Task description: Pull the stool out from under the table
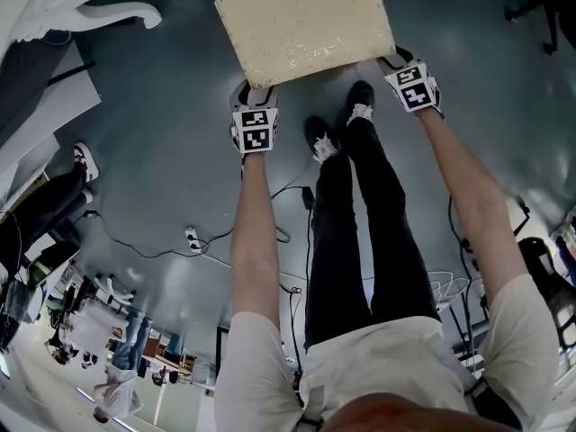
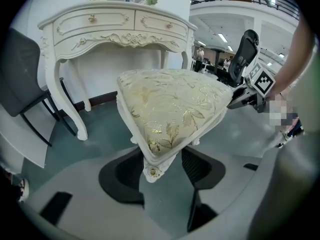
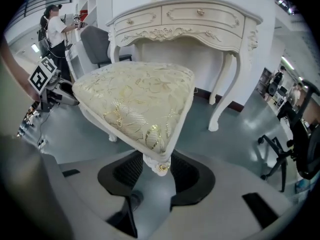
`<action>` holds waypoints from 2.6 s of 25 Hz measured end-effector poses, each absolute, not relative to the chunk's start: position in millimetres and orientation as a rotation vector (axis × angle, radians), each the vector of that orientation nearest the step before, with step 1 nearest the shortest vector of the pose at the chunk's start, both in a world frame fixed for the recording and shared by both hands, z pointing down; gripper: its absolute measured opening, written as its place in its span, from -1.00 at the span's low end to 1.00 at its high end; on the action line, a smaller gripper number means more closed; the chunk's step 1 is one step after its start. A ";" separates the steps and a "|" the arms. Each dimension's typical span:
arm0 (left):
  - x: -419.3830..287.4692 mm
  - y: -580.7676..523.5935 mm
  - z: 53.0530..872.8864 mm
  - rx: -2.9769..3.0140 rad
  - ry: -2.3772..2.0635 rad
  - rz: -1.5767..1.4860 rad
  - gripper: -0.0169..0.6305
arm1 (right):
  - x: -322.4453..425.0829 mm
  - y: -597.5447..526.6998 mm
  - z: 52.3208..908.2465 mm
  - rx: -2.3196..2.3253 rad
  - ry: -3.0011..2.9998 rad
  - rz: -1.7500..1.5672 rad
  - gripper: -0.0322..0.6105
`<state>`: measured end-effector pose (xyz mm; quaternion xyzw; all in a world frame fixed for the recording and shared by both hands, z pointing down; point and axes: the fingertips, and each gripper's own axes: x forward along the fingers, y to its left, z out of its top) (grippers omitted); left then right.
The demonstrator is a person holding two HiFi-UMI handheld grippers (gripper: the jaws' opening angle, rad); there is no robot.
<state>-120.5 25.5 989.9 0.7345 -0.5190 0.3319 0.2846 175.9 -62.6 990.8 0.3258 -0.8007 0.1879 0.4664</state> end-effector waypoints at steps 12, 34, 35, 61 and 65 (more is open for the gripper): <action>-124.0 38.1 929.5 1.970 -1.398 0.816 -0.32 | 186.4 -53.6 935.9 0.874 -1.974 0.484 -0.28; -107.2 59.5 774.4 1.904 -1.395 0.557 -0.27 | 125.5 14.4 755.2 0.938 -1.993 0.661 -0.25; -109.5 58.9 764.9 1.891 -1.407 0.534 -0.27 | 121.1 16.6 746.3 0.932 -1.997 0.668 -0.25; -108.6 153.5 597.2 1.856 -1.387 0.453 -0.27 | 69.5 108.4 585.1 0.944 -2.145 0.939 -0.25; -106.9 142.5 571.6 1.868 -1.401 0.445 -0.27 | 62.3 103.0 559.4 0.934 -2.183 0.919 -0.25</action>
